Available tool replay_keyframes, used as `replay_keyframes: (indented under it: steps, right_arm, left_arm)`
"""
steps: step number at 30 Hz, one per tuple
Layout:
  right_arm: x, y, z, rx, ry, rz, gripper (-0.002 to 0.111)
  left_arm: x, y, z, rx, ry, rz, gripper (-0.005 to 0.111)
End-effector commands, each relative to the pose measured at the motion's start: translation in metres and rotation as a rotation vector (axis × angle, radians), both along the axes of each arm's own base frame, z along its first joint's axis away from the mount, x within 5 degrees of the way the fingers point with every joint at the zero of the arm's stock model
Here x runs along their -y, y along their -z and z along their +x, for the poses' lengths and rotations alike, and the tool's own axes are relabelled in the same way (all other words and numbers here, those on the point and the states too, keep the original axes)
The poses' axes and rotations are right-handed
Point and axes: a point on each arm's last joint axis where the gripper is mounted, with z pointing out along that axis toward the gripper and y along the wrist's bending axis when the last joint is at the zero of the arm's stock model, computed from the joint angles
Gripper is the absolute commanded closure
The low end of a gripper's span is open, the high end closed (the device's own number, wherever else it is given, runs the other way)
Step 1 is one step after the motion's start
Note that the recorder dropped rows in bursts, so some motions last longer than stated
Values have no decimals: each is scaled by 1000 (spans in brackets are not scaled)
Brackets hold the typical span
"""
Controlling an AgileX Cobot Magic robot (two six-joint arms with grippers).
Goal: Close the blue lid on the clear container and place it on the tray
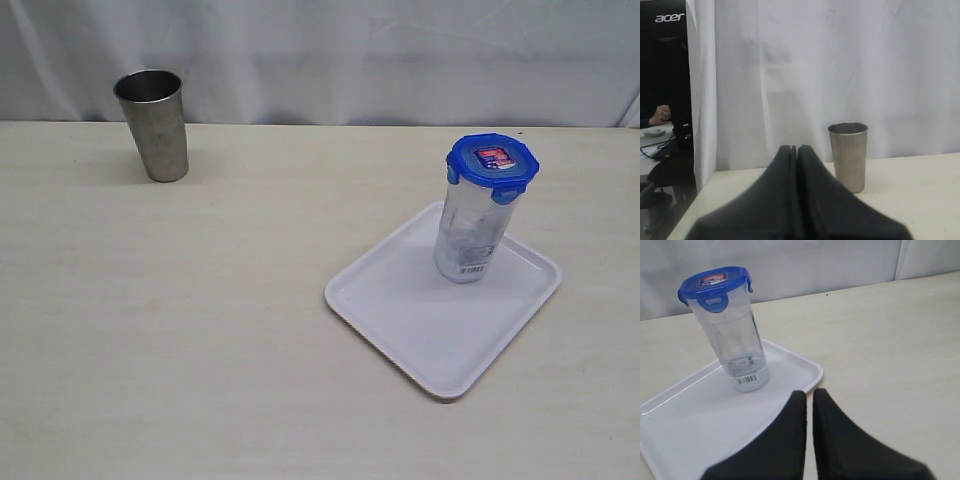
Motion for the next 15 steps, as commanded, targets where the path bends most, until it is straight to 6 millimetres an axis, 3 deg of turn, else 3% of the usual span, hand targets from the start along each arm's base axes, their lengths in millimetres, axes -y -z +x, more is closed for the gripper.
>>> replay_keyframes:
  steps: [1,10,15]
  right_arm:
    - [0,0,0,7,1,1,104]
    - [0,0,0,7,1,1,104]
    - [0,0,0,7,1,1,104]
  left_arm:
    - [0,8,0,-80,-5,9,107]
    - [-1,31,-2,-338,-11,25,107]
    - [-1,31,-2,-338,-14,-32,107]
